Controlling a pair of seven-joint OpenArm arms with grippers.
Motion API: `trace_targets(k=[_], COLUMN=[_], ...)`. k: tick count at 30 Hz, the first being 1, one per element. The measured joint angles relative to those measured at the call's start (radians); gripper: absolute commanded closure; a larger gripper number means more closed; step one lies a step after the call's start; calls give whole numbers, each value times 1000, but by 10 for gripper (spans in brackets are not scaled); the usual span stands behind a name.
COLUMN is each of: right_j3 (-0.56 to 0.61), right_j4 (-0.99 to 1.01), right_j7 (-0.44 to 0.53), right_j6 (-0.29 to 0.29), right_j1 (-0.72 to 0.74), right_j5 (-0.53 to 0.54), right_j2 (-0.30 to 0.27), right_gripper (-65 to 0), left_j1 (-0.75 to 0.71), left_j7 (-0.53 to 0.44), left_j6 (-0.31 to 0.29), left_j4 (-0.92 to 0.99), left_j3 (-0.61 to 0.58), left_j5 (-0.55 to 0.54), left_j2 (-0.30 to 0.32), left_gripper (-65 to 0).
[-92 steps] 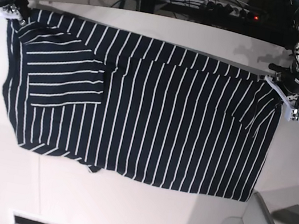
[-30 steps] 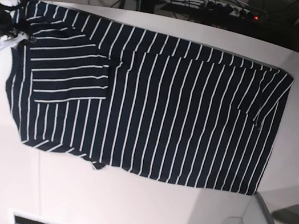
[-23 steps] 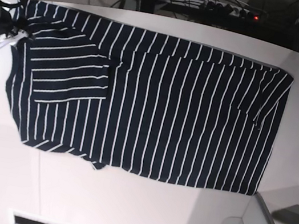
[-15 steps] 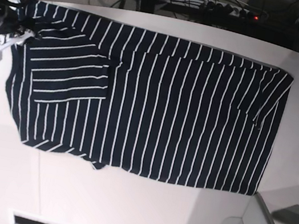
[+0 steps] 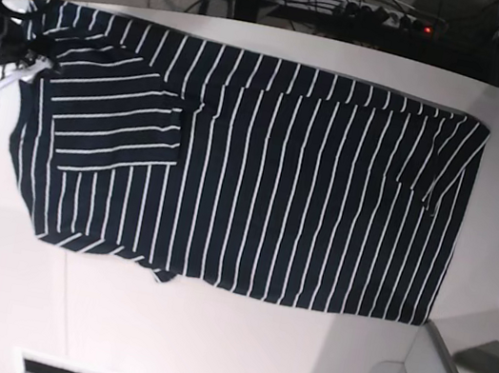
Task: Layout the t-shirt on the table in an organized manner, then fold the t-shirt properly
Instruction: 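Move the right gripper down along the shirt side to grasp fabric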
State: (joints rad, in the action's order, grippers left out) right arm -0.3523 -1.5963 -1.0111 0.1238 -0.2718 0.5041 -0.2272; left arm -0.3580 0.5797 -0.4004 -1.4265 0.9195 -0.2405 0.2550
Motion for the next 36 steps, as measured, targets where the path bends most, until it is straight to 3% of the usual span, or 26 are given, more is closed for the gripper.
trace_targets(k=[4,11,27,29,32,36], right_j3=[1,1,1,1,1,1], right_j4=[0,114,119,119,122,127], right_j7=[9,10,4,4,-5,1], right_j6=[0,4,3,3,3,4], right_j1=[11,33,33,33,44,68], right_j5=[3,0,8,8,4,11], right_j2=[-19,-17,2,15,23,26], right_gripper=[-230,-230,-221,-174,-8,-5], left_j1=[0,0,0,0,0,2], left_j7=[0,0,0,0,0,-1], left_j6=[0,0,0,0,0,-1], left_j4=[0,0,0,0,0,27], left_j3=[0,1,0,0,0,0], left_j5=[0,0,0,0,0,-2], left_j2=[0,0,0,1,1,3], left_gripper=[0,0,0,0,0,0])
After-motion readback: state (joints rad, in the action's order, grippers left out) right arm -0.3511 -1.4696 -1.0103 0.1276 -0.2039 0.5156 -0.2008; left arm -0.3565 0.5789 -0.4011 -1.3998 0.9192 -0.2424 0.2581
